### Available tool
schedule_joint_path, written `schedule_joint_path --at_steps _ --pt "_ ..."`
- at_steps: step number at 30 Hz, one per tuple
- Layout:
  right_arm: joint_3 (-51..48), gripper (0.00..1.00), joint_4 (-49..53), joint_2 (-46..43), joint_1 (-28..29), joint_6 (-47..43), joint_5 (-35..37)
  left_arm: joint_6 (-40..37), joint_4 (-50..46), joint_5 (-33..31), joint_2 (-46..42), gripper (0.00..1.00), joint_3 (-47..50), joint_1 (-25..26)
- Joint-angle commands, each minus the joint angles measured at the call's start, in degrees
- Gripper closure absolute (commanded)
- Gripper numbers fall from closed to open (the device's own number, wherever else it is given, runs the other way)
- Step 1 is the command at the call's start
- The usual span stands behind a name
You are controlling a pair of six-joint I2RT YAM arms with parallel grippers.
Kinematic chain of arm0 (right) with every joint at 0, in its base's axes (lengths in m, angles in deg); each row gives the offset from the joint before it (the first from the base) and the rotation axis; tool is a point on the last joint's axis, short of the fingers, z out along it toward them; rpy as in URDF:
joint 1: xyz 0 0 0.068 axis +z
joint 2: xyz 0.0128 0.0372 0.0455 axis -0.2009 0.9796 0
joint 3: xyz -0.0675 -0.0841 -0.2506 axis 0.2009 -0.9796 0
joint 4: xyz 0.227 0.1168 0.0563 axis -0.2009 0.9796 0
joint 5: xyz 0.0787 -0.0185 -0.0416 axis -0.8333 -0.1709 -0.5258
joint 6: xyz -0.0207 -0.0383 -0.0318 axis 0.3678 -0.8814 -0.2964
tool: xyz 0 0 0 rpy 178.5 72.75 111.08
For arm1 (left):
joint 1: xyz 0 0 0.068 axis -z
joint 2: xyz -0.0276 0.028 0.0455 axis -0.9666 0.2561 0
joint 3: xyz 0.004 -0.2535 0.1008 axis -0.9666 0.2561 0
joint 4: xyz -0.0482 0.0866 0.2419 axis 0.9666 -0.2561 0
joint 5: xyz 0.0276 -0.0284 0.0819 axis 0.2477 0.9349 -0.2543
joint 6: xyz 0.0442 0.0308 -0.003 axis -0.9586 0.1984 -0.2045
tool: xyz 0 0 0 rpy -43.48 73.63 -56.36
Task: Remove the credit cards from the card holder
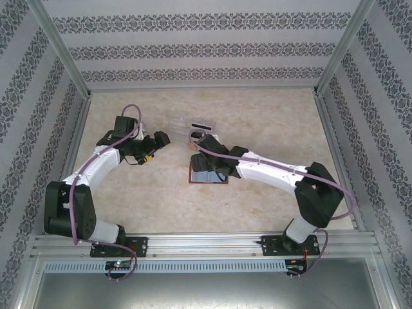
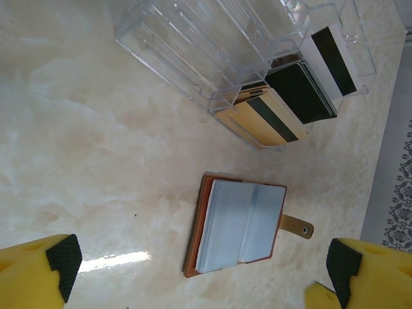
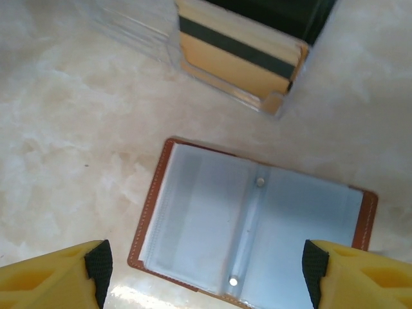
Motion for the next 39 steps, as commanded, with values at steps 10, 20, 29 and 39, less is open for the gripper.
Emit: schedule_joint_path --at_steps 10,20,29,39 --pt "-0.64 0.29 2.09 6.37 -0.46 10.10 -0.81 0.82 2.65 2.09 2.12 0.00 1.07 2.76" --pt "1.72 0.38 4.19 13.31 -2.11 7.96 -2.12 3.91 8.25 4.78 7.81 0.10 1.25 8.22" --pt "-2.25 0.51 4.63 13.99 -2.92 8.81 -1.93 6.12 12.24 6.94 14.70 0.38 -0.22 14.17" --pt "-5.18 0.59 0.69 11.81 -3.15 9.12 -4.21 6.81 13.89 7.26 19.39 0.58 -2.04 17.39"
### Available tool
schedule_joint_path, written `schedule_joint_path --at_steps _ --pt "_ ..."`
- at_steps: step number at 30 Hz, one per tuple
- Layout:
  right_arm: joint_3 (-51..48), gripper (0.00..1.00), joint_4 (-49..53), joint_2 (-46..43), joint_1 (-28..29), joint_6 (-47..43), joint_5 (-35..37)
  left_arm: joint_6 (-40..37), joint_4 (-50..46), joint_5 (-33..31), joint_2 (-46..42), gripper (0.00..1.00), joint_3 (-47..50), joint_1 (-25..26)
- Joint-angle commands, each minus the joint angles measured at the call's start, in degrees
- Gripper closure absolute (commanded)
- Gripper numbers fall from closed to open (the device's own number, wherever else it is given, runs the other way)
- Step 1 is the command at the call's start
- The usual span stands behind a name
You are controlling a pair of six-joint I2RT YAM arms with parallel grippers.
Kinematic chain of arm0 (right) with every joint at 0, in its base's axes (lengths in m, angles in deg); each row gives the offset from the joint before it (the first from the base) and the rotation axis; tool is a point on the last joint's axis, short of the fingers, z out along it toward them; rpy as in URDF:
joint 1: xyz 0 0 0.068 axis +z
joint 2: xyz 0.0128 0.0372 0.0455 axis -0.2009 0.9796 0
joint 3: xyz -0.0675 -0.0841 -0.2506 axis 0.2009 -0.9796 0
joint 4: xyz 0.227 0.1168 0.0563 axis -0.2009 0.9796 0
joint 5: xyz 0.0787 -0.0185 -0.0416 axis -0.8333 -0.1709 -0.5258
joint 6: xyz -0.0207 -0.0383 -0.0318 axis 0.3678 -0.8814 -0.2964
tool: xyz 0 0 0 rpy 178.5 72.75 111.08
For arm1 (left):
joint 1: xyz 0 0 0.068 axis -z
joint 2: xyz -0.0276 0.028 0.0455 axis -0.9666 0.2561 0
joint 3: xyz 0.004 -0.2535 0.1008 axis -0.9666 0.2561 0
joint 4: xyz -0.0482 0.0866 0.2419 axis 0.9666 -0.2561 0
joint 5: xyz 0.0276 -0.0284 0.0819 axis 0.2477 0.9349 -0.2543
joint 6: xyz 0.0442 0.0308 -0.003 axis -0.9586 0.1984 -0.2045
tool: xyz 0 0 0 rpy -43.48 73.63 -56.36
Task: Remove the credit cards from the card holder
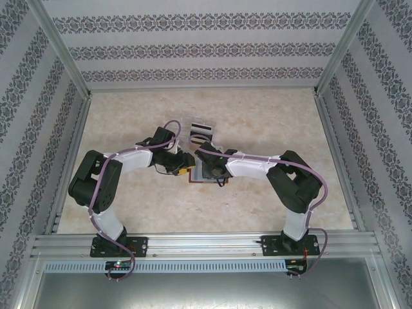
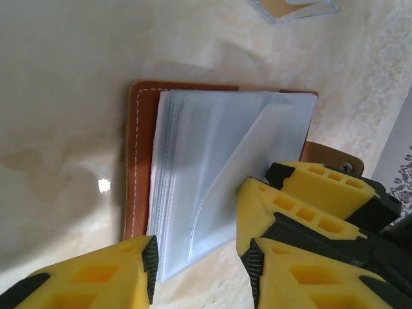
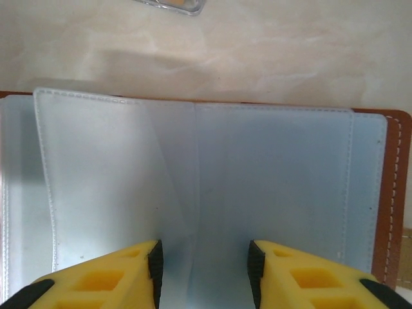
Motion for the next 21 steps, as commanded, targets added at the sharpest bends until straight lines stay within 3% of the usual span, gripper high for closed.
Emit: schedule_joint_path --at_steps 1,9,16,21 --pt "-2.70 0.60 1.76 0.91 -0.53 1.13 -2.69 0.57 2.31 1.20 1.43 0.59 -2.10 1.06" --pt "-3.99 0.67 -1.23 -0.77 -1.21 1.22 -5.19 0.38 2.81 2.05 4.05 0.63 -3.69 2.28" --pt "-5.57 0.68 -4.09 -2.91 -1.79 1.32 -6.80 0.58 3.29 2.54 6.40 0.61 -5.30 2.81" --pt "-7.55 0.66 -6.46 -6.74 -2.30 1.59 -7.35 3.34 9.49 6.87 7.25 0.58 -5.18 2.94"
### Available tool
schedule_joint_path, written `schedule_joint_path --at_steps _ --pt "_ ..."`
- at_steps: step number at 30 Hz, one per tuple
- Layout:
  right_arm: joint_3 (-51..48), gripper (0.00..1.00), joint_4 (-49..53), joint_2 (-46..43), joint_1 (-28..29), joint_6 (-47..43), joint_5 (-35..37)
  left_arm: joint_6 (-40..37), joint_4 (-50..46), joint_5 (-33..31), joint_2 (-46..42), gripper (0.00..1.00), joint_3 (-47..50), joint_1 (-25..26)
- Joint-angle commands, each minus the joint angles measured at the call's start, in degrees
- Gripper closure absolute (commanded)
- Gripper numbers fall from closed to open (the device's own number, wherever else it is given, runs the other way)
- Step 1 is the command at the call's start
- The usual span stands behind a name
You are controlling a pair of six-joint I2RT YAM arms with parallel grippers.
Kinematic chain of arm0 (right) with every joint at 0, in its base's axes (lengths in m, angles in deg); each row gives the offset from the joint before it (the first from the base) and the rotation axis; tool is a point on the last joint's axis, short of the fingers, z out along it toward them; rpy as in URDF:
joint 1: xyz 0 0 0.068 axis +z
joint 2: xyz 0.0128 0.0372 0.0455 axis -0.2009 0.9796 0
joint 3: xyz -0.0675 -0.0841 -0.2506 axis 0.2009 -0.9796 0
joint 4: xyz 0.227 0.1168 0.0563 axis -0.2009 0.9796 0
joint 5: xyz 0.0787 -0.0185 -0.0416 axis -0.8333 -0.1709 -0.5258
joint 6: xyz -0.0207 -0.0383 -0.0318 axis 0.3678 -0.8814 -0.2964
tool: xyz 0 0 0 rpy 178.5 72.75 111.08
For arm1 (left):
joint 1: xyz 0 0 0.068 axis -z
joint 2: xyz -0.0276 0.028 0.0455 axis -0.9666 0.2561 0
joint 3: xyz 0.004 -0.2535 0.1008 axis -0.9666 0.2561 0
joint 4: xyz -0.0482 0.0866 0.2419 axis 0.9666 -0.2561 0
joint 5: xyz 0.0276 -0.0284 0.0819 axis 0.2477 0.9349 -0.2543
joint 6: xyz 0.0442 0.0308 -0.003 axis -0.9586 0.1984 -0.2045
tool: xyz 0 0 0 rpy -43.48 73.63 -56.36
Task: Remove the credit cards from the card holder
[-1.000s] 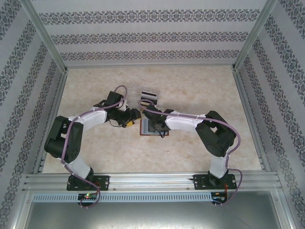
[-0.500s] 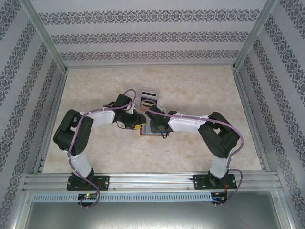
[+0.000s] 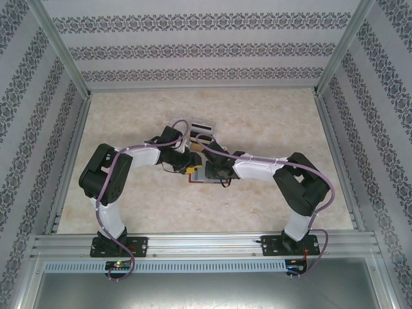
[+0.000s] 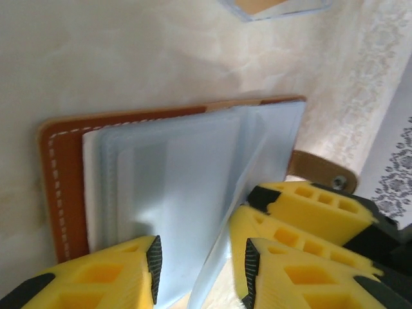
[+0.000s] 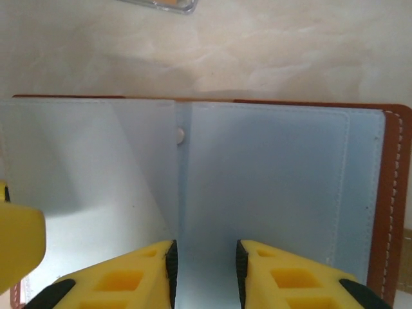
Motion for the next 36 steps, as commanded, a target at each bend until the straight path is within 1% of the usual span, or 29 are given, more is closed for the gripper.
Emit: schedule_joint_path --at_steps 1,3,7,10,13,15,16,17,22,28,30,34,36 --pt "-2.08 0.63 -0.27 -3.64 -0.29 1.08 -1.41 2.50 6.13 3.94 1.33 0.58 -1.49 0.97" --pt "-2.74 0.57 0.07 -6.17 -0.32 1.17 0.27 3.58 8.21 5.25 1.44 0.58 -1.51 1.09" --pt "-5.77 0.52 -0.07 -13.03 -0.32 1.25 5.21 5.41 10.97 7.17 1.12 0.58 -2.19 2.06" --pt "-7.90 0.51 0.20 -17.77 -0.37 0.93 9.14 6.21 12.23 7.57 1.32 0.57 -3.03 3.31" --pt "-9.77 0.51 0.00 -21.54 -0.47 0.73 11.40 6.68 12.37 7.14 2.66 0.57 -4.62 4.42" --pt "-10.42 0.51 -0.01 -23.01 -0.56 0.57 12.34 7.75 12.50 6.92 4.19 0.55 -5.70 5.08" --pt "-10.33 0.51 0.54 -23.43 -0.58 0.71 12.88 8.49 12.14 6.61 5.14 0.51 -6.27 5.32" --pt "-10.11 0.51 1.16 -23.66 -0.61 0.75 13.12 8.91 11.70 6.05 6.09 0.49 -6.78 5.53" --pt "-9.30 0.51 1.46 -23.38 -0.59 0.90 12.24 9.59 11.03 5.73 8.10 0.50 -7.66 5.64" --pt "-7.19 0.55 0.12 -20.47 -0.50 0.40 8.91 5.79 5.90 3.55 4.75 0.60 -7.72 4.83" --pt "-6.02 0.55 -0.37 -18.61 -0.33 -0.33 7.16 4.59 4.12 2.46 2.47 0.63 -7.01 3.70" --pt "-2.10 0.54 1.25 -12.98 0.57 -1.64 4.59 2.14 -0.10 -0.93 -2.28 0.64 -4.65 0.51" --pt "0.27 0.52 2.44 -9.57 1.18 -2.06 3.70 1.51 -2.03 -2.82 -4.29 0.64 -3.15 -1.32"
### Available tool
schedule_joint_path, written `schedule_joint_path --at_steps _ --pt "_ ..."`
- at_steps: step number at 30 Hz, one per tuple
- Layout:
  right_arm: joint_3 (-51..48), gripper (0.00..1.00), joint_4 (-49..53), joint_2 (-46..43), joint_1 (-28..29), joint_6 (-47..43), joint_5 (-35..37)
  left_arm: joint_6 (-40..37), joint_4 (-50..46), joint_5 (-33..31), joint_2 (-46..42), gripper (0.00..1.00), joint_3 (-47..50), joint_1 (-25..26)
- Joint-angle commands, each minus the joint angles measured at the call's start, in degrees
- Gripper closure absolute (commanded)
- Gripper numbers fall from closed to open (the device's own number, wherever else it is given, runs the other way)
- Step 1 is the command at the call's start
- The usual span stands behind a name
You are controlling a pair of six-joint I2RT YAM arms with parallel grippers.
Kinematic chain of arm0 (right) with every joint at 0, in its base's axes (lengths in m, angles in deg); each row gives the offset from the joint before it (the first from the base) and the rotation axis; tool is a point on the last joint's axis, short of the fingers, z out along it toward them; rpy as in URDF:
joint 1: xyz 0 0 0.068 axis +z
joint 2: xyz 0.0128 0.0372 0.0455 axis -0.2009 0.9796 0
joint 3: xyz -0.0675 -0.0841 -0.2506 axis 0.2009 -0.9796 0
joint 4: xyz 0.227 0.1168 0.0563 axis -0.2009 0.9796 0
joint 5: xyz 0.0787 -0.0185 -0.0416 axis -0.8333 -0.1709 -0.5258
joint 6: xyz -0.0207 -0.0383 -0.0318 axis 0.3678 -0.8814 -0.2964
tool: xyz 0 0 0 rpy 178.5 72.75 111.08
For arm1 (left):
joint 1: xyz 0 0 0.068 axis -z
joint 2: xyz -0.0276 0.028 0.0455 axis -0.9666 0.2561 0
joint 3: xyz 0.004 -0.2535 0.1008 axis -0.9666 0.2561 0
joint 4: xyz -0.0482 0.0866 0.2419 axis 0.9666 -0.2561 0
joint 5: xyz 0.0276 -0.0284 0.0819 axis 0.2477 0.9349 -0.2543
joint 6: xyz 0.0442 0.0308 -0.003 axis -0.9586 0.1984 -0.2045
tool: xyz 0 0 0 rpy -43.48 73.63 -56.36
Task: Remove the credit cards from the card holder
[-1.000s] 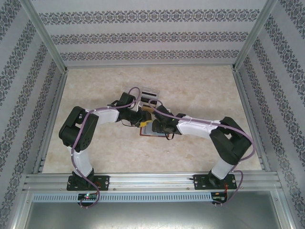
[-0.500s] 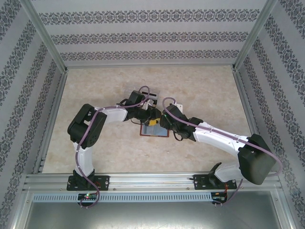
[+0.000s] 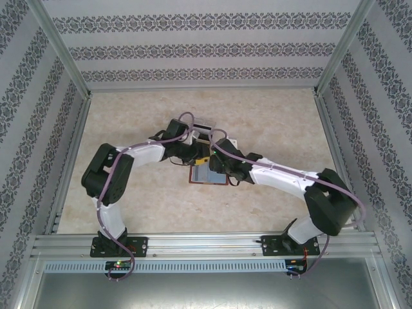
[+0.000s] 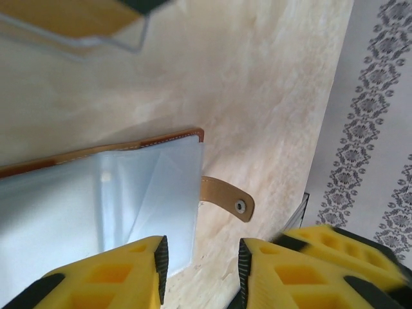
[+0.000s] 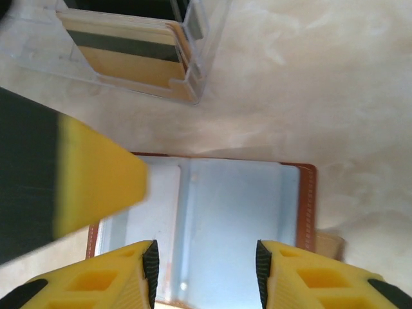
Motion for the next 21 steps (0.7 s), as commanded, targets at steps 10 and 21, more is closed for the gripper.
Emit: schedule_joint_path --at_steps 10,21 --pt "12.26 0.43 7.73 16.36 2.09 -2.15 -4.18 -4.80 -8.62 -5.58 -6.61 0.53 5.85 -6.98" --pt "12.46 0.60 10.79 20.84 1.37 -0.88 -3.96 -5.67 -8.62 -1.21 -4.06 0.52 5.29 -6.63"
